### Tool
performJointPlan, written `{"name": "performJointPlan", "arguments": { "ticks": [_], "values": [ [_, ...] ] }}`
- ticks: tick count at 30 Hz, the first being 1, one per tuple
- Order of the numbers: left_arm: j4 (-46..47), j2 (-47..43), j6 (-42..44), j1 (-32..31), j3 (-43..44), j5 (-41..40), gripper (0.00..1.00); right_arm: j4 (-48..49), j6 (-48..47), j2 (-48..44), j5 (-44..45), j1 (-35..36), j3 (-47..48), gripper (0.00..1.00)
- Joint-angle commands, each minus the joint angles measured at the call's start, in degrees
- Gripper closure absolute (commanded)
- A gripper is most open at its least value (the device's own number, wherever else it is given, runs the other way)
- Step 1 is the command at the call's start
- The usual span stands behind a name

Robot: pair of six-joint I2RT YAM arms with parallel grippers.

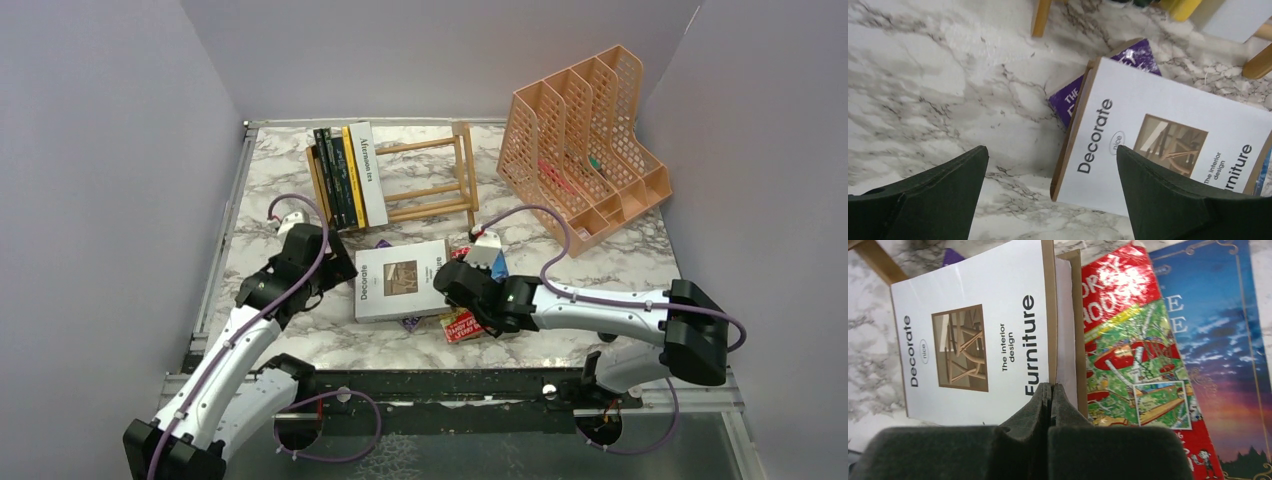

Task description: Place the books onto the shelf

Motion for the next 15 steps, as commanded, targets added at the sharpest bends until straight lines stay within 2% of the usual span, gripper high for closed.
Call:
{"name": "performJointPlan", "arguments": {
  "ticks": [1,2,4,7,10,15],
  "values": [
    [6.5,-5.7,-9.3,0.3,-8.4,5.9,0.01,-9.8,6.4,-0.1,6.2,-1.1,-1.2,0.99],
    [8.3,-6.8,-10.1,0.3,-10.0,7.2,0.01,-9.7,6.4,0.1,5.2,-1.7,-1.4,0.99],
    [12.0,-8.6,-10.4,0.3,-13.0,10.4,0.02,-7.6,4.6,0.1,1.6,-3.5,-2.1,0.91],
    [15.7,-10.3,-10.8,0.3,-16.6,12.4,0.04,-1.8,0.9,-0.6,-9.8,-9.3,-4.0,0.58],
    [19.5,-10.5,-11.3,0.3,-20.3,14.8,0.07,5.6,-1.0,-1.6,-19.8,-14.3,-7.1,0.48],
    [25.2,-7.3,-11.5,0.3,-23.4,19.8,0.21,10.7,-2.6,-1.2,-26.9,-17.5,-8.7,0.32]
  ]
}}
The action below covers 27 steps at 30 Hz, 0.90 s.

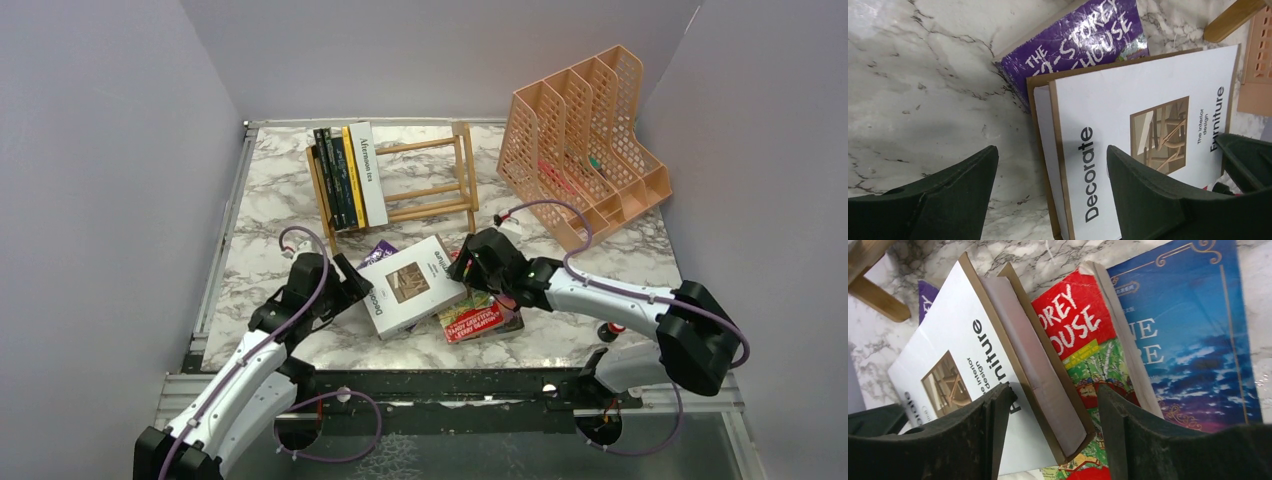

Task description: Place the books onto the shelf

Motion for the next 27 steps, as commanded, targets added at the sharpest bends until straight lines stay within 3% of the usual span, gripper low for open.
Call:
{"name": "performJointPlan", "arguments": {
  "ticks": [1,8,11,17,21,27],
  "values": [
    [8.5,2.9,-0.9,0.3,-1.9,6.3,0.25,4.4,-3.1,1.0,-10.9,-2.0,-1.6,0.30],
    [10.3,6.6,0.6,0.3,-3.1,6.7,0.47,9.8,-6.0,2.4,-19.0,-4.5,-2.5,0.19],
    [11.0,7.4,0.5,0.3,-4.3,7.0,0.50,12.5,-10.0,5.4,-28.4,-7.1,-1.1,0.18],
    [11.1,5.7,1.1,0.3,-6.6,4.3,0.56,12.3,-14.4,12.4,-36.1,-8.8,2.9,0.14],
    [10.9,3.8,0.7,0.3,-7.9,4.2,0.59,18.0,-14.7,13.8,-44.9,-10.5,2.2,0.14],
    [10.9,4.3,0.5,0.3,-8.5,4.0,0.61,23.1,-15.9,13.0,-52.0,-10.6,1.7,0.23]
  ]
}}
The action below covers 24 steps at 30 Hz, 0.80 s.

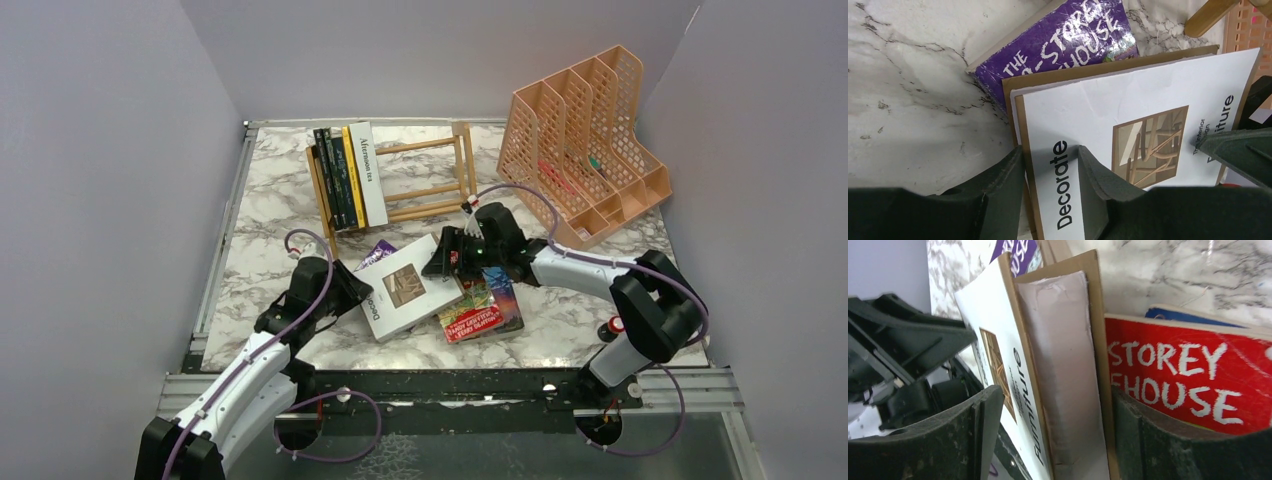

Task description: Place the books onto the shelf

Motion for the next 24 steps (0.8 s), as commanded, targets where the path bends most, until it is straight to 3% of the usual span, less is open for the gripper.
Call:
{"name": "performJointPlan", "arguments": {
  "ticks": [1,8,13,18,24],
  "values": [
    [-2.0,1.4,0.5,0.0,-1.7,-1.6,0.61,5.7,-0.5,0.5,-11.3,0.9,-1.1,0.29],
    [-2.1,2.1,1.0,0.0,-0.6,-2.6,0.62,8.7,2.0,-1.0,-14.2,0.8,-2.2,0.50],
    [-2.7,1.5,0.7,0.0,0.4,-3.1,0.61,8.5,2.9,-2.5,-14.0,0.6,-2.1,0.74],
    [-8.3,-0.8,1.8,0.0,4.8,-7.2,0.45,7.7,0.9,-5.7,-14.7,-0.4,-2.6,0.80],
    [-14.6,-6.8,2.2,0.0,10.5,-12.2,0.31,9.0,-0.4,-8.7,-23.1,-0.8,-3.1,0.86]
  ]
}}
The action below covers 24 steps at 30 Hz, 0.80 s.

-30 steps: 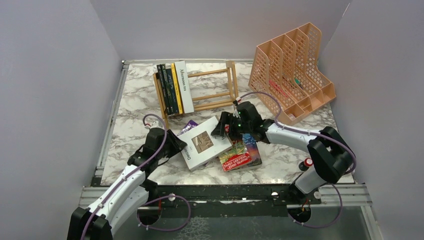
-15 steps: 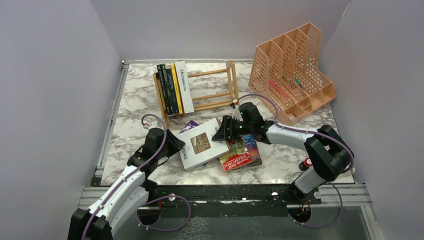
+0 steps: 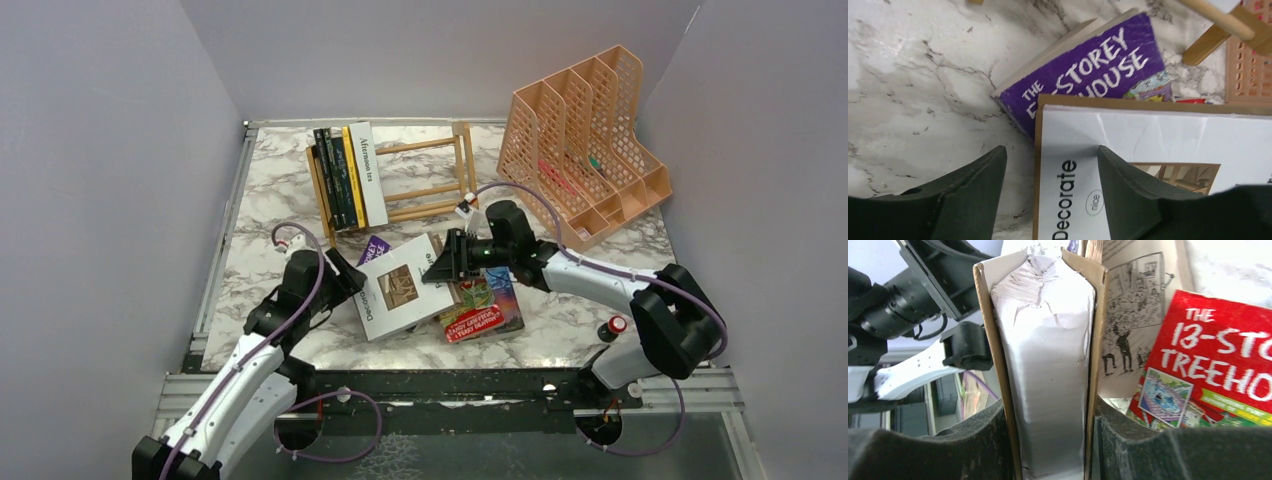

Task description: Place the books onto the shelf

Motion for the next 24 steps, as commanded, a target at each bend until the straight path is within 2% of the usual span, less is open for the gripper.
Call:
{"name": "performJointPlan", "arguments": {
  "ticks": [1,3,8,15,20,24],
  "values": [
    [-7.0,-5.4,0.7,-0.3,5.7,-6.5,0.29,4.6,-0.2,-3.6,-10.0,-0.2,-0.9,0.88],
    [-8.6,-7.7,0.7,-0.3,7.9,-8.3,0.25,4.9,1.4,-4.7,-11.3,-0.2,-1.2,0.91],
    [-11.7,-12.2,2.8,-0.3,14.9,-13.0,0.17,7.2,5.6,-7.7,-12.7,-0.2,-1.5,0.92],
    [-10.5,-13.3,11.1,-0.3,25.2,-12.3,0.13,7.3,7.4,-10.0,-8.9,-0.2,1.2,0.89],
    [-10.9,-12.3,11.2,-0.3,25.2,-11.6,0.12,3.0,5.4,-9.3,-2.7,-0.2,2.1,0.85],
    [-12.6,-11.6,7.0,-0.3,23.3,-10.9,0.12,-1.0,4.6,-9.3,2.4,-0.2,1.4,0.78]
  ]
}}
